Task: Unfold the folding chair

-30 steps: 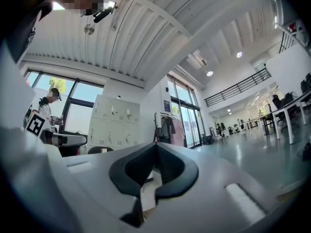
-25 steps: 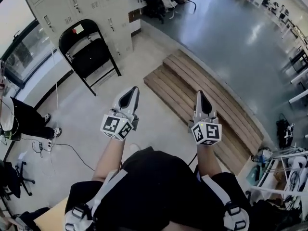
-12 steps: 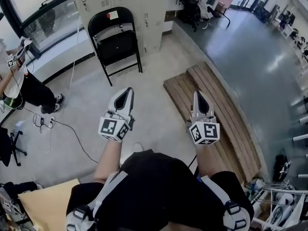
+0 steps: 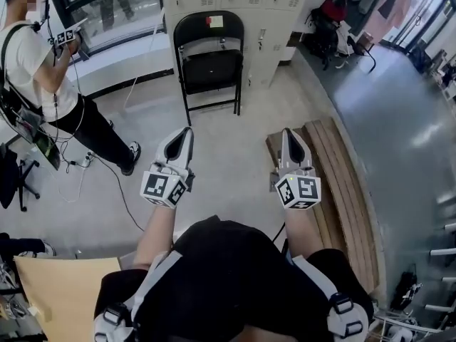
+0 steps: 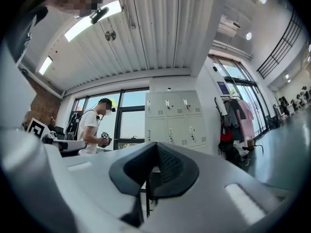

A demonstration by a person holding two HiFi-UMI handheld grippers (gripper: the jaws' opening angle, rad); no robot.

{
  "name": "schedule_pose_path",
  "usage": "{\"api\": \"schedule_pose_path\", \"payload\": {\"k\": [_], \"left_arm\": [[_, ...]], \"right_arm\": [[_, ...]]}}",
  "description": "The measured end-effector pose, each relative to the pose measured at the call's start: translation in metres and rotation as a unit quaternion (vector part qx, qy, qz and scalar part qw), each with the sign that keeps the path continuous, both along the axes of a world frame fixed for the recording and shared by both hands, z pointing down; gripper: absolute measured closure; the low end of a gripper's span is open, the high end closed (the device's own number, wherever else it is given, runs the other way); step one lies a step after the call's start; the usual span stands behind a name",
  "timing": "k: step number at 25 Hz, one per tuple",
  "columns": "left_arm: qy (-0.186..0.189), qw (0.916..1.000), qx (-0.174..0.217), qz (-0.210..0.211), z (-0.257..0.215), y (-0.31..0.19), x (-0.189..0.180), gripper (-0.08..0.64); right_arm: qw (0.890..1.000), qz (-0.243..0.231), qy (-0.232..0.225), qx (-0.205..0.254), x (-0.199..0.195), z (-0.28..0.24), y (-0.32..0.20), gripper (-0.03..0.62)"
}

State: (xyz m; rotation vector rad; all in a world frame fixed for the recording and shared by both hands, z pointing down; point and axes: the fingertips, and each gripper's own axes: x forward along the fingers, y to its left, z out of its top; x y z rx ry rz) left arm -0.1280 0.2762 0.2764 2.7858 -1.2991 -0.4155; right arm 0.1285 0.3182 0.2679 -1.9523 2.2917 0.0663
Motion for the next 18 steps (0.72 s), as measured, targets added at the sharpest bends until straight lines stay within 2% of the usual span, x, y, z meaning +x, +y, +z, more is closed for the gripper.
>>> {"api": "schedule_pose_path", "payload": {"k": [5, 9, 13, 18], "left_arm": [[-0.001, 0.9992, 0.002, -0.041, 0.005, -0.023, -0.038, 0.557], [0.001, 0.9979, -0.011, -0.064, 0.013, -0.043, -0.049, 0.557], [0.001, 0.9969, -0.017, -0.077, 0.018, -0.072, -0.046, 0.557], [-0.005, 0.9945, -0.003, -0.104, 0.009, -0.120, -0.034, 0.557]], "right_arm": [[0.999, -0.042, -0.003, -0.011, -0.042, 0.008, -0.044, 0.588], [0.998, -0.067, 0.000, -0.017, -0.058, 0.011, -0.077, 0.588], [0.997, -0.079, -0.005, -0.023, -0.055, 0.021, -0.115, 0.588], [0.995, -0.095, -0.013, -0.018, -0.030, 0.018, -0.183, 0.588]]}}
